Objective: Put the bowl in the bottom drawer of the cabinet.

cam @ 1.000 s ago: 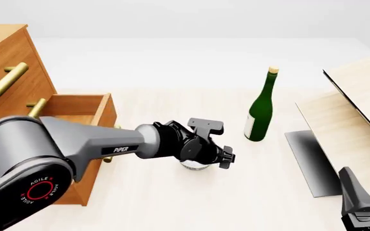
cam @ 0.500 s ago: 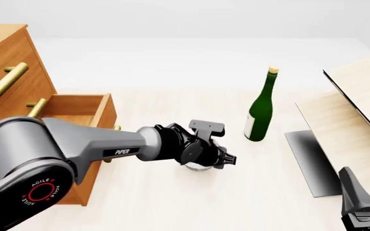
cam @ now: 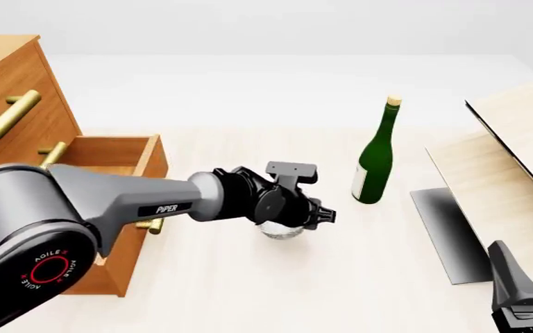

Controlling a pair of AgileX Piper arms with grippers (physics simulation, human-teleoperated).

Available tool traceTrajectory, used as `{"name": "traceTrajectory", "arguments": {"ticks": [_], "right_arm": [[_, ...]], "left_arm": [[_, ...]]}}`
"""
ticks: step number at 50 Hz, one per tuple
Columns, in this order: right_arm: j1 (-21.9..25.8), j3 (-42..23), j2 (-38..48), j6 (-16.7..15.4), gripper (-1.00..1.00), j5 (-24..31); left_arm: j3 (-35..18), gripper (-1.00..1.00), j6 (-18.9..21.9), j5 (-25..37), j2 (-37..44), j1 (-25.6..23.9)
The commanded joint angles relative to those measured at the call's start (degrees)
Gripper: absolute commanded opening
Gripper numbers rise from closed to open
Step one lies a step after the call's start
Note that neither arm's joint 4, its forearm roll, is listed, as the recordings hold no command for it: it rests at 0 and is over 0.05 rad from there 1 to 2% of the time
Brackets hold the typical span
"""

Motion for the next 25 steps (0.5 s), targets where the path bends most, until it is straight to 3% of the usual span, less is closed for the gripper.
{"name": "traceTrajectory", "arguments": {"ticks": [1, 25], "right_arm": [[0.0, 0.0, 0.0, 0.0, 1.00, 0.0], [0.0, 0.0, 0.0, 0.0, 1.00, 0.0]], "left_arm": [[-1.8, -1.00, 1.3, 1.5, -0.2, 5.1], [-1.6, -1.00, 3.8, 3.0, -6.4, 8.7]]}}
